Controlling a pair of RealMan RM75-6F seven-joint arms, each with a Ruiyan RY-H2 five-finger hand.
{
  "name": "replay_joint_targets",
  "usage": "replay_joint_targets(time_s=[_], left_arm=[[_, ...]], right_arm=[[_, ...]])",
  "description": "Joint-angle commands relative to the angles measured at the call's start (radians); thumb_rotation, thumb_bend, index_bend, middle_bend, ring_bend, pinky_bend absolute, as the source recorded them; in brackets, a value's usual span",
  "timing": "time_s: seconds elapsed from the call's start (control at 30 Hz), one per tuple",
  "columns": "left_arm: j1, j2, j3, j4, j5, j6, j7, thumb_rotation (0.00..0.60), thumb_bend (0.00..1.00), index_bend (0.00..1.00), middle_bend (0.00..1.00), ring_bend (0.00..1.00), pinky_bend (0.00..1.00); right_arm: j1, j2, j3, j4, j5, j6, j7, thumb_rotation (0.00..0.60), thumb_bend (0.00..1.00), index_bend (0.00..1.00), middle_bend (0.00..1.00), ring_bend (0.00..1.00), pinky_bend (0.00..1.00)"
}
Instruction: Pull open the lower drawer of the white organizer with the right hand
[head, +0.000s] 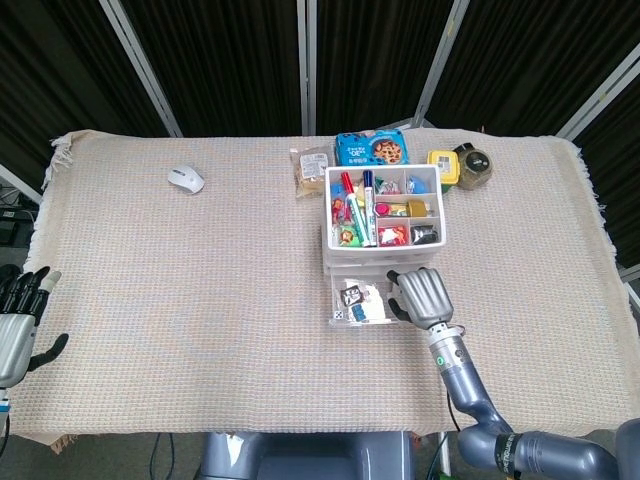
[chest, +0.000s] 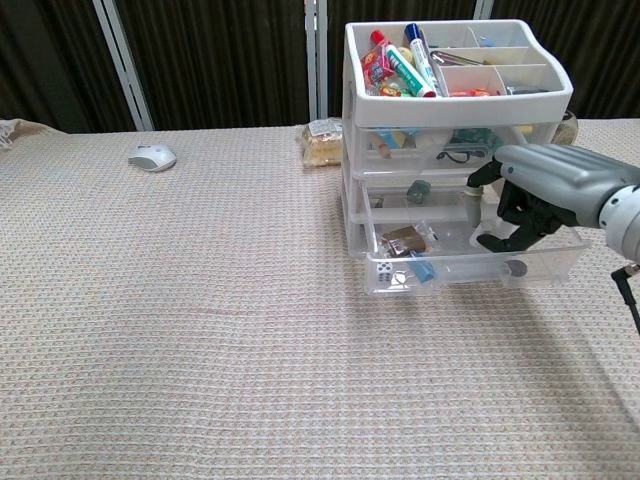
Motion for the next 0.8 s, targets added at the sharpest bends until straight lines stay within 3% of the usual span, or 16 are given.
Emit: replay_joint_targets(time_s=[0.03, 0.4, 0.8], left_arm=[[0.000, 0.000, 0.000, 0.000, 0.000, 0.000, 0.000, 0.600, 0.32, 0.00, 0.00, 0.00, 0.00], [0.000, 0.000, 0.000, -0.001, -0.001, -0.001, 0.001, 0.600, 0.32, 0.00, 0.00, 0.00, 0.00], [0.001, 0.000, 0.000, -0.002, -0.002, 0.000, 0.004, 0.600, 0.32, 0.00, 0.00, 0.00, 0.00]], right_arm=[[-0.002, 0.003, 0.002, -0.004, -0.003, 0.003, 0.002, 0.600, 0.32, 0.57, 1.00, 1.00, 0.57], [-0.019, 0.050, 0.011, -0.059, -0.044, 0.042, 0.006, 0.600, 0.32, 0.58, 1.00, 1.00, 0.56], [-0.094, 0.203, 0.030, -0.173, -0.083, 0.141, 0.044, 0.600, 0.32, 0.58, 1.00, 1.00, 0.56]])
